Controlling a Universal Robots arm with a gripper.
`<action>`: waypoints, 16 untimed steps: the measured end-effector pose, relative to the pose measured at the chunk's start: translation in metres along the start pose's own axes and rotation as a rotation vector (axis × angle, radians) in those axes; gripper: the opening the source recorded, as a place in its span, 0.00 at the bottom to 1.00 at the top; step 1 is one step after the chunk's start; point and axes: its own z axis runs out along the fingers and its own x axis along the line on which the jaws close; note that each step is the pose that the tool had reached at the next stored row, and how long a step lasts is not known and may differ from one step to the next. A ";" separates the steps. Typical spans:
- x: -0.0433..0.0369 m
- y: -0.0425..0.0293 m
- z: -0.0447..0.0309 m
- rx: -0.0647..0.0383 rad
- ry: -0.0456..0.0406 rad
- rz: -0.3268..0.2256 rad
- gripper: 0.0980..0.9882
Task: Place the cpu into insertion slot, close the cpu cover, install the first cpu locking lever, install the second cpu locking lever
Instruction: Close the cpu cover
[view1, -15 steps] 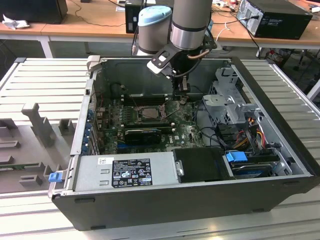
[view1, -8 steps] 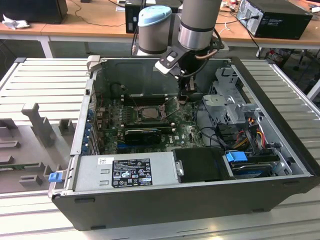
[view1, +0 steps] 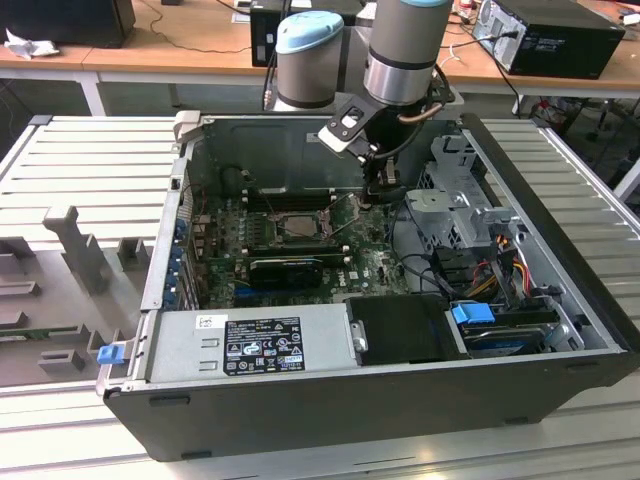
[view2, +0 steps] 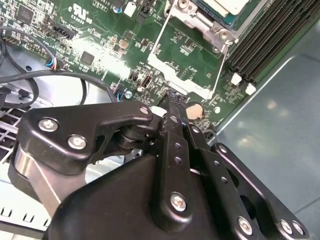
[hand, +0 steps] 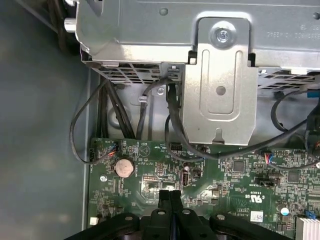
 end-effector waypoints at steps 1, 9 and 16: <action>-0.0002 0.0000 0.0018 0.000 0.0000 0.000 0.01; -0.0011 -0.0200 0.0051 0.001 0.0000 0.000 0.01; -0.0002 -0.0415 0.0055 0.001 0.0001 0.000 0.01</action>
